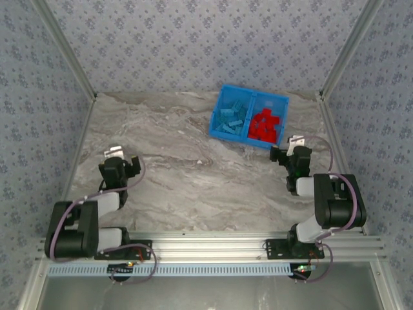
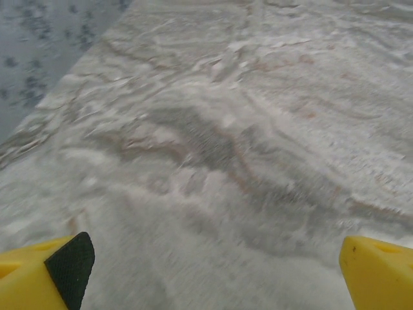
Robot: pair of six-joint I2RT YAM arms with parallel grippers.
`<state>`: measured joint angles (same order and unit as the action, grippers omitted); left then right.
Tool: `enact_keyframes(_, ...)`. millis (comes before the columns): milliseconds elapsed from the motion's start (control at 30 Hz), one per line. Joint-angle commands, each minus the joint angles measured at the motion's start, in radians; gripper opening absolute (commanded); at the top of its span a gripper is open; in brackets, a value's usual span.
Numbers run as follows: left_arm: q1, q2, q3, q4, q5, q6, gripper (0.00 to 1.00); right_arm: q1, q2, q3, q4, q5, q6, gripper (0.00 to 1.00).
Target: Sort the legos into containers by color
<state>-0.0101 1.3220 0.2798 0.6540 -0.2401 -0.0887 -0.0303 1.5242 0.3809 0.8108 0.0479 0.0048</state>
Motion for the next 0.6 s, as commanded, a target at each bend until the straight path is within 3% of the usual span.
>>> enact_keyframes(0,0.019,0.202,0.067,0.29,0.104,0.036,0.99,-0.005,-0.003,0.013,-0.011,-0.029,-0.026,1.0)
enact_keyframes(33,0.02,0.258,0.091,0.316,0.111,0.049,0.99,-0.004,-0.003,0.014,-0.011,-0.027,-0.026,1.0)
enact_keyframes(67,0.017,0.196,0.142,0.094,0.133,0.044,0.99,-0.006,-0.004,0.013,-0.013,-0.028,-0.026,1.0)
enact_keyframes(133,0.022,0.214,0.125,0.181,0.169,0.057,0.99,-0.006,-0.005,0.013,-0.014,-0.031,-0.026,1.0)
enact_keyframes(567,0.023,0.211,0.135,0.157,0.17,0.057,0.99,-0.006,-0.002,0.012,-0.013,-0.035,-0.027,1.0)
